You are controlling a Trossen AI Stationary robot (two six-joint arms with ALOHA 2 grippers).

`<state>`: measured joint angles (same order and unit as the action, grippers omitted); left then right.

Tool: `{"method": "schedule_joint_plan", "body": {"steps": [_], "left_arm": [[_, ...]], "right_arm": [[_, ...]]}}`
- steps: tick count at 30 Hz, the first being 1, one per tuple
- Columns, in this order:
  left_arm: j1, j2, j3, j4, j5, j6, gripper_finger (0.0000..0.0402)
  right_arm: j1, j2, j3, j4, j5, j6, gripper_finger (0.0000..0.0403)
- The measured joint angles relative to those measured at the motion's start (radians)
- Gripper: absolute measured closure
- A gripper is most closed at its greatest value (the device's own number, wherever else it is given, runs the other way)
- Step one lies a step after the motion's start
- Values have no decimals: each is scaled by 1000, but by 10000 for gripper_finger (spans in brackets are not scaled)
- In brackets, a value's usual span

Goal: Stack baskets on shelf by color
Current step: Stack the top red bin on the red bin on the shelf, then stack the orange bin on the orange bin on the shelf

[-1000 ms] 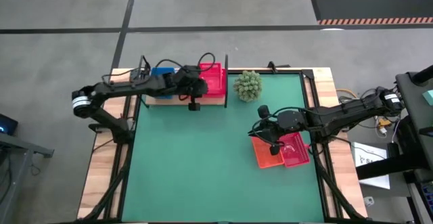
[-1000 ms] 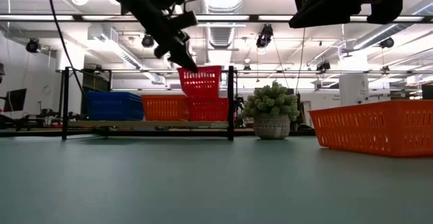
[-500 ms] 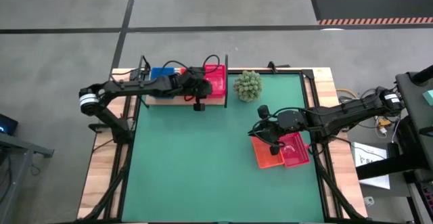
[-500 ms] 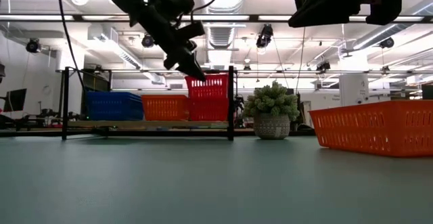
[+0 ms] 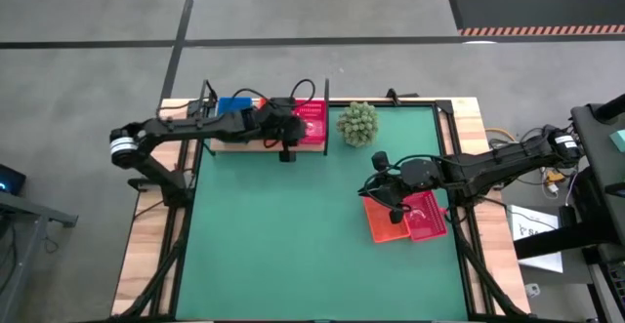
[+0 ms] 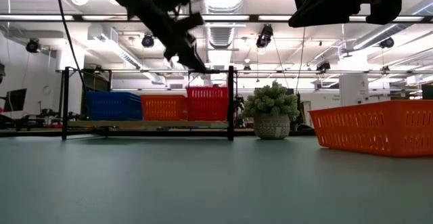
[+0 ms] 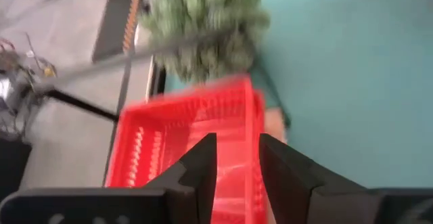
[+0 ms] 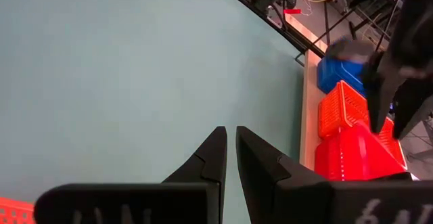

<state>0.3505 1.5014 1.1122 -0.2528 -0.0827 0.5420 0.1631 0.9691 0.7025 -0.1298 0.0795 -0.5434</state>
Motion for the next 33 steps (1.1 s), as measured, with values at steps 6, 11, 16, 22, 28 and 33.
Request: {"method": "schedule_joint_plan", "body": {"steps": [6, 11, 16, 22, 28, 33], "left_arm": [[-38, -87, -13, 97, 1, -89, 307], [-81, -96, -142, 160, 145, -332, 318], [-308, -145, -279, 484, 199, -475, 338], [-542, -174, -333, 671, 82, -476, 358], [-607, -180, -329, 662, 42, -438, 362], [-602, -191, -329, 662, 39, -421, 362]], "right_arm": [[0, 0, 0, 1, 0, -8, 376], [0, 0, 0, 8, 0, -35, 376], [0, 0, 0, 29, -6, -43, 376], [10, 0, 0, 41, -9, 40, 376], [138, 0, 6, 31, -72, 215, 376], [259, 22, 78, -69, 1, 433, 376]]}}
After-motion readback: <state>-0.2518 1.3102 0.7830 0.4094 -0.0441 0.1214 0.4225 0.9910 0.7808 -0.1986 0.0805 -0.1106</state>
